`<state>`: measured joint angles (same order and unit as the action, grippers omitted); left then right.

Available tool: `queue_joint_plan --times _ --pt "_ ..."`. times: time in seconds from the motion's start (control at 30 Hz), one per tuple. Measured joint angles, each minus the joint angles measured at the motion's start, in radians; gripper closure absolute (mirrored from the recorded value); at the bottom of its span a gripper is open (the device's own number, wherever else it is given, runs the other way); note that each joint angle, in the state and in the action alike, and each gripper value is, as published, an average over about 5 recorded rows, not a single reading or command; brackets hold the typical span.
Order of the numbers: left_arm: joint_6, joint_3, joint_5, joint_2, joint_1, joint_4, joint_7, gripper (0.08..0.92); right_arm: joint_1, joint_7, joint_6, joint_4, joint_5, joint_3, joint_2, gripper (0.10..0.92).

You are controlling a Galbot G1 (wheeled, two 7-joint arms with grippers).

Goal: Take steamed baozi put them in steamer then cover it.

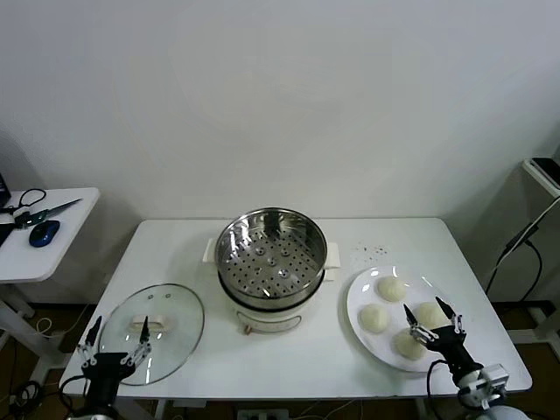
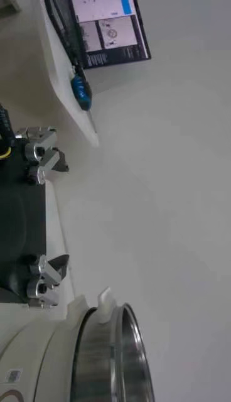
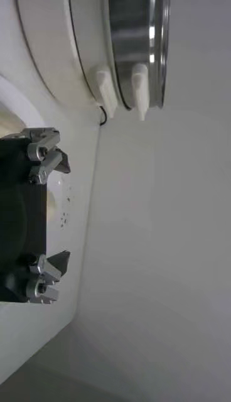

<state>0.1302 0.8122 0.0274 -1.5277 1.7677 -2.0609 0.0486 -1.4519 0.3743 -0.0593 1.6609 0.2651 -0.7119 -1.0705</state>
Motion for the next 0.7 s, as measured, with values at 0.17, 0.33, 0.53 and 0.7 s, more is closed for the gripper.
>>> queue_joint_plan --times 0.17,0.33,0.53,0.7 --pt "0.000 -0.002 0.001 0.003 -0.001 0.002 0.000 0.177 0.074 0.089 0.039 -0.048 -0.050 0.040 0.109 0.203" --pt "0.000 -0.001 0.000 0.007 -0.003 0.011 -0.001 0.177 0.210 0.215 0.085 -0.119 -0.097 0.147 0.257 0.203" --pt "0.000 0.000 -0.002 0.011 -0.014 0.029 -0.002 0.177 0.411 0.375 0.146 -0.194 -0.163 0.330 0.416 0.203" --pt "-0.002 0.001 -0.003 0.015 -0.026 0.042 -0.003 0.177 0.602 0.485 0.177 -0.256 -0.203 0.519 0.500 0.203"
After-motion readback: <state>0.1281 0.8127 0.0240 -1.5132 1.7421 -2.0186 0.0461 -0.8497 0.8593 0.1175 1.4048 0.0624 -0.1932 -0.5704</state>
